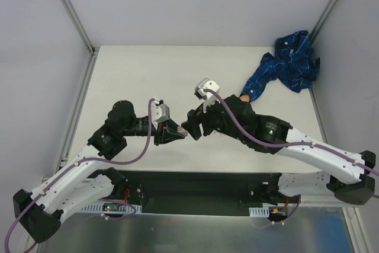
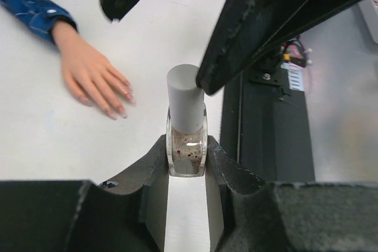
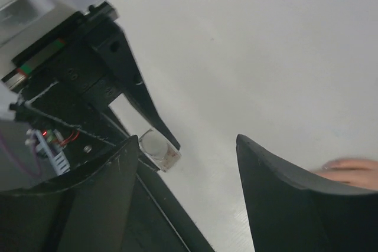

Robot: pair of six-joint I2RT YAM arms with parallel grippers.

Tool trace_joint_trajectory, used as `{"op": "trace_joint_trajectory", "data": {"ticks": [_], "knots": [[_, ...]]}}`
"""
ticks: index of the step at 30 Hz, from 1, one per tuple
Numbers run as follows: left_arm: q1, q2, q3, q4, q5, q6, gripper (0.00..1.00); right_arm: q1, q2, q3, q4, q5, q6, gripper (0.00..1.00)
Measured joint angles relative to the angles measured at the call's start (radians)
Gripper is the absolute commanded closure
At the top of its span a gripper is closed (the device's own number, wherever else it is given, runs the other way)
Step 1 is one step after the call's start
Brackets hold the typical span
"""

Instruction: Paint the nails

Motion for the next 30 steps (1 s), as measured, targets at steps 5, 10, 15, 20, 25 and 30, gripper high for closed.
{"op": "trace_joint_trajectory", "data": {"ticks": [5, 10, 15, 20, 25, 30], "knots": [[0.0, 0.033, 0.014, 0.008, 0.115, -0.019, 1.0, -0.081, 0.0, -0.019, 0.04, -0.349, -0.083, 0.5], [0.0, 0.04, 0.015, 0.021, 0.167, -0.027, 1.0, -0.099, 0.02, -0.022, 0.065, -0.52, -0.114, 0.79], [-0.001, 0.039, 0.015, 0.017, 0.181, -0.031, 1.0, -0.12, 0.033, -0.023, 0.079, -0.575, -0.121, 0.91], [-0.001, 0.013, 0.015, 0.005, 0.114, -0.029, 1.0, -0.119, 0.033, -0.033, 0.109, -0.549, -0.112, 0.99], [-0.003, -0.037, 0.003, -0.013, -0.082, -0.011, 1.0, 0.033, 0.06, -0.013, 0.114, -0.044, 0.036, 0.99], [-0.009, -0.053, 0.002, -0.039, -0.182, 0.013, 1.0, 0.204, 0.257, 0.183, -0.045, 0.505, 0.251, 0.99]]}}
